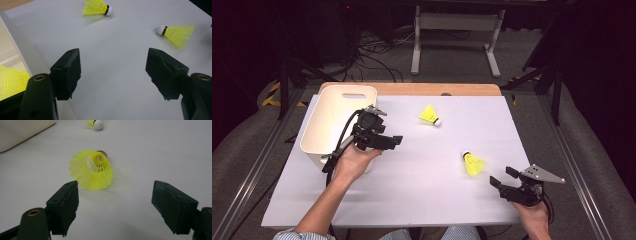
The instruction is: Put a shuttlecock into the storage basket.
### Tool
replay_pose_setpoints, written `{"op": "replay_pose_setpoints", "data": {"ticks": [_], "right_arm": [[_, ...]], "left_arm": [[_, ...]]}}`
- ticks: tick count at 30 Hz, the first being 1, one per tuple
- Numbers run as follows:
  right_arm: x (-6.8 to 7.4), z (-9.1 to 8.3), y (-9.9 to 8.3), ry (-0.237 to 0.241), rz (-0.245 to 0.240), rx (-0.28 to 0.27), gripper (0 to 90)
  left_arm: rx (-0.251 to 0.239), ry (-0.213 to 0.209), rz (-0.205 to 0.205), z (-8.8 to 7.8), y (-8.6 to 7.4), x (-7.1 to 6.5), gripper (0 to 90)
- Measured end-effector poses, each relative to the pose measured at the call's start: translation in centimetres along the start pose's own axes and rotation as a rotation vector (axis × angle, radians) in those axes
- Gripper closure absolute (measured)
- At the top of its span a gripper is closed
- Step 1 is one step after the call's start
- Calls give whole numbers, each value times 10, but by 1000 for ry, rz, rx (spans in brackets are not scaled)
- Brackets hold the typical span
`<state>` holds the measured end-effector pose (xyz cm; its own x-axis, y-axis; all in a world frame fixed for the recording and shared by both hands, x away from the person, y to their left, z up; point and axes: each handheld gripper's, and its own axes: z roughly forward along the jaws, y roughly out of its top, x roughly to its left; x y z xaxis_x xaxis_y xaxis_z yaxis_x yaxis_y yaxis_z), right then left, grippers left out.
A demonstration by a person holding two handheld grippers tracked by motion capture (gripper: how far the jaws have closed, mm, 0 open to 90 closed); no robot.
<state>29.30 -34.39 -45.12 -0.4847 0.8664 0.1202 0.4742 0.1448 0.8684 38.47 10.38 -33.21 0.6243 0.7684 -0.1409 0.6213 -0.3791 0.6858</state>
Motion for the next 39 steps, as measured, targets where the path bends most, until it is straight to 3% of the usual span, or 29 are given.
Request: {"op": "replay_pose_setpoints", "data": {"ticks": [4,10,17,26,39], "right_arm": [[0,1,4,7,-5,23,250],[-5,4,10,31,30,69,278],[-4,12,19,32,-1,115,335],[-4,29,25,29,-13,204,453],[-7,47,30,33,-11,266,657]], "left_arm": [[-3,-12,-5,3,-2,-4,292],[6,-15,-5,9,-5,-7,293],[15,-19,-3,14,-8,-8,293],[28,-16,1,20,-11,-9,293],[44,-16,15,27,-15,-16,295]]}}
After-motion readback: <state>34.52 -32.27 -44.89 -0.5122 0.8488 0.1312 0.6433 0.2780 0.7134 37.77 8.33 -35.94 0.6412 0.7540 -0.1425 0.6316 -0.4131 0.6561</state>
